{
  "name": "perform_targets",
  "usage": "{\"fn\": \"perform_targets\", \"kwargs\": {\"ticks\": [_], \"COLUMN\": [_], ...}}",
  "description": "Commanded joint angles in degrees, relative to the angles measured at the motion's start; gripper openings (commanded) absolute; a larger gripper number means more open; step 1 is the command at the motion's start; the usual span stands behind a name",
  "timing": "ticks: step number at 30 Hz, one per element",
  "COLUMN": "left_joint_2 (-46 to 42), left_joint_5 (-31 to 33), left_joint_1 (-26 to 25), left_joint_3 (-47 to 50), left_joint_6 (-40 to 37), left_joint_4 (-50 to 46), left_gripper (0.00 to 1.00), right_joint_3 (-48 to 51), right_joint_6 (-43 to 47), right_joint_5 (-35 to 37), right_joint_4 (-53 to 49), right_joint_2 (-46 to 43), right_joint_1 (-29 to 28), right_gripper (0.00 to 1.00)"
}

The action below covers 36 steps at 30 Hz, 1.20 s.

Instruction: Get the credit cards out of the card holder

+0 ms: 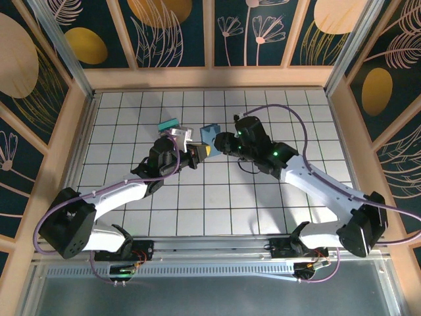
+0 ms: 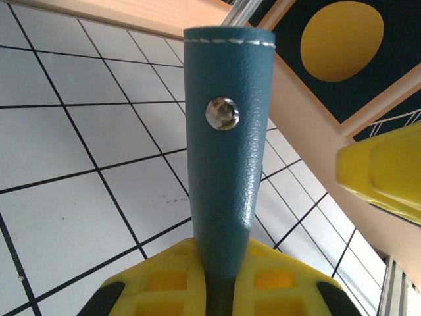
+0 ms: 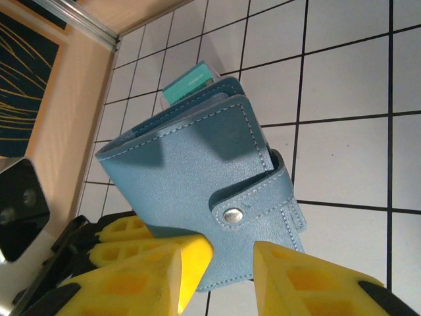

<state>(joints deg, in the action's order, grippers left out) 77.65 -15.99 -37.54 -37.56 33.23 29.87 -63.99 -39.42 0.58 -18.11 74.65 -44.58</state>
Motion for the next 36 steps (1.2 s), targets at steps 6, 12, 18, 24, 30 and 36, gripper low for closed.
{"fn": "perform_targets", "kwargs": {"ticks": [6,12,18,24,30,36], "left_joint_2": [0.94,1.22,1.33,0.67,0.08,-0.23], "left_joint_5": [-0.88,-1.8,-2.98,-4.04,-3.44,-2.57], "left_joint_1": [-0.25,-0.34,-0.34,-0.32,-0.3,-0.33], "left_joint_3": [-2.43,-2.43,-2.43,-2.07,-1.76,-1.53], "left_joint_6": [-0.09,-0.04,-0.19,-0.4,-0.37,-0.27], "left_joint_4": [1.95,2.3,2.76,3.61,3.66,3.8], "left_gripper": [0.0,0.0,0.0,0.0,0.0,0.0], "right_joint_3": [-3.17,-3.38,-4.26,-4.22,-3.01,-1.5], "right_joint_6": [0.35,0.74,1.69,1.98,1.63,1.14], "right_joint_5": [0.65,0.65,0.65,4.07,6.98,7.41], "right_joint_4": [-1.82,-0.62,-0.18,-1.31,-2.11,-1.61], "right_joint_2": [3.64,5.27,7.11,8.36,8.41,7.92], "right_joint_1": [-0.6,-0.64,-0.67,-0.62,-0.43,-0.18], "right_gripper": [0.34,0.36,0.4,0.39,0.34,0.19]}}
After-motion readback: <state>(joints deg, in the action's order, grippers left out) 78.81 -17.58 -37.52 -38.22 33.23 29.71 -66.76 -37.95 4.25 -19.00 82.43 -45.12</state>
